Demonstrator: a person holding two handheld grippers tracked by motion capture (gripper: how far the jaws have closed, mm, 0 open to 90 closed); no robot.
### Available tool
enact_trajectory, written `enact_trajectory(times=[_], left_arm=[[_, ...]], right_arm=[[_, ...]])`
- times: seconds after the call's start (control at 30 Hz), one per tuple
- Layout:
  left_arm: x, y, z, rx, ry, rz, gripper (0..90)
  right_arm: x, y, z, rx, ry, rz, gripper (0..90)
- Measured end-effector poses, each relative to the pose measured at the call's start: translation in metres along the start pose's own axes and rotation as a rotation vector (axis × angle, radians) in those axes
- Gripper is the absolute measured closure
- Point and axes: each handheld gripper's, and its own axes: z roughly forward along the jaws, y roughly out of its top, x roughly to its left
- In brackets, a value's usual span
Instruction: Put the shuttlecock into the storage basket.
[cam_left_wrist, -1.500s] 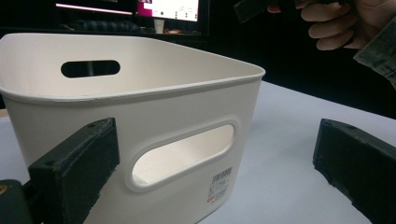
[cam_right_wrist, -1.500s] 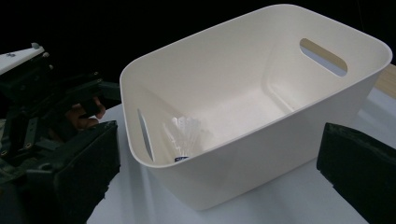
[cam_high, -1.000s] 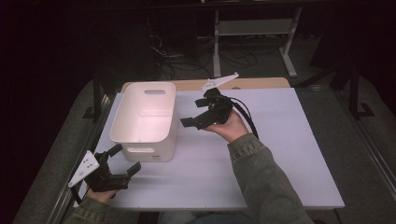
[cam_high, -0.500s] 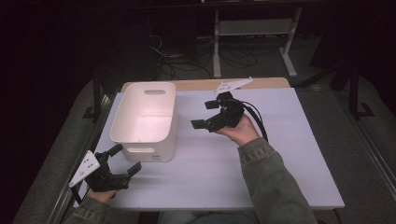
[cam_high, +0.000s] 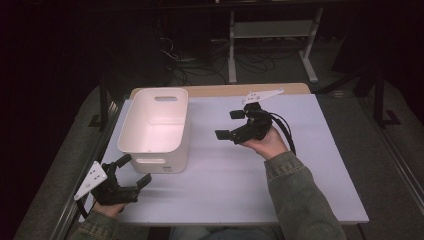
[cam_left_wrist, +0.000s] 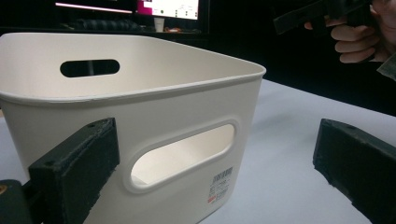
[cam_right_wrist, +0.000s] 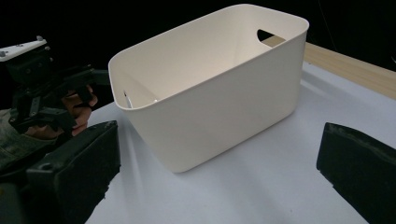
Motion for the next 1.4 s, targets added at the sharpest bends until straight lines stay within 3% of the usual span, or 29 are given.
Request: enact_trajectory(times=[0.2, 0.53, 1.4], left_arm=[[0.0, 0.0, 0.0, -0.002, 0.002, 0.001, 0.0], [-0.001, 0.0, 0.0, -0.001, 0.002, -0.001, 0.0], [-0.001, 0.0, 0.0, 0.009, 0.006, 0.004, 0.0]], right_arm=[[-0.005, -0.009, -0.008, -0.022, -0.013, 0.011, 0.0], [-0.015, -0.027, -0.02, -0.012, -0.049, 0.051, 0.0], [-0.024, -0.062, -0.049, -0.033, -0.089, 0.074, 0.0]])
